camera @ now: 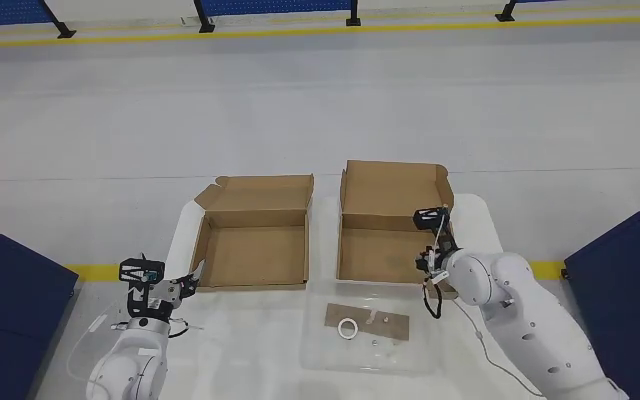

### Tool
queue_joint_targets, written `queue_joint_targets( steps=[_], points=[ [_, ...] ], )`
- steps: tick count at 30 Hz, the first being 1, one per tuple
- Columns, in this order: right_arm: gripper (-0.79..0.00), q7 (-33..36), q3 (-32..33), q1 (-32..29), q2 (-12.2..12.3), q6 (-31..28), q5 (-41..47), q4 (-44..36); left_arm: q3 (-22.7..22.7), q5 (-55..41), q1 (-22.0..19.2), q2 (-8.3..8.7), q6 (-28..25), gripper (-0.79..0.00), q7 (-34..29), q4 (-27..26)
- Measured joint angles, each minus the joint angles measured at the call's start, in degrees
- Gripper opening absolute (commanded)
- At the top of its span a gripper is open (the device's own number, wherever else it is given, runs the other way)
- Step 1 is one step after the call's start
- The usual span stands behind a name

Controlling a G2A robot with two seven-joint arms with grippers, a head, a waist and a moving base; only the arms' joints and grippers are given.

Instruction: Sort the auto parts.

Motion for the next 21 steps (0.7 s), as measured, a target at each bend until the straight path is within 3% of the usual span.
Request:
queue_joint_targets(
  steps=[6,14,21],
  points=[
    [-0.785,-3.46,-0.43,-0.37,-0.32,-0.46,-1.13,2.23,0.0,0.0,0.0,0.0,0.0,0.0,0.0,0.0],
    [-0.785,-7.78,-4.57,5.55,-2.6,7.29,-0.63,11.81,0.0,0.0,0.0,0.0,0.0,0.0,0.0,0.0],
    [-0.785,-8.5,-8.92,9.93,-4.57,9.54,-0.2,20.36,0.0,0.0,0.0,0.0,0.0,0.0,0.0,0.0]
  ],
)
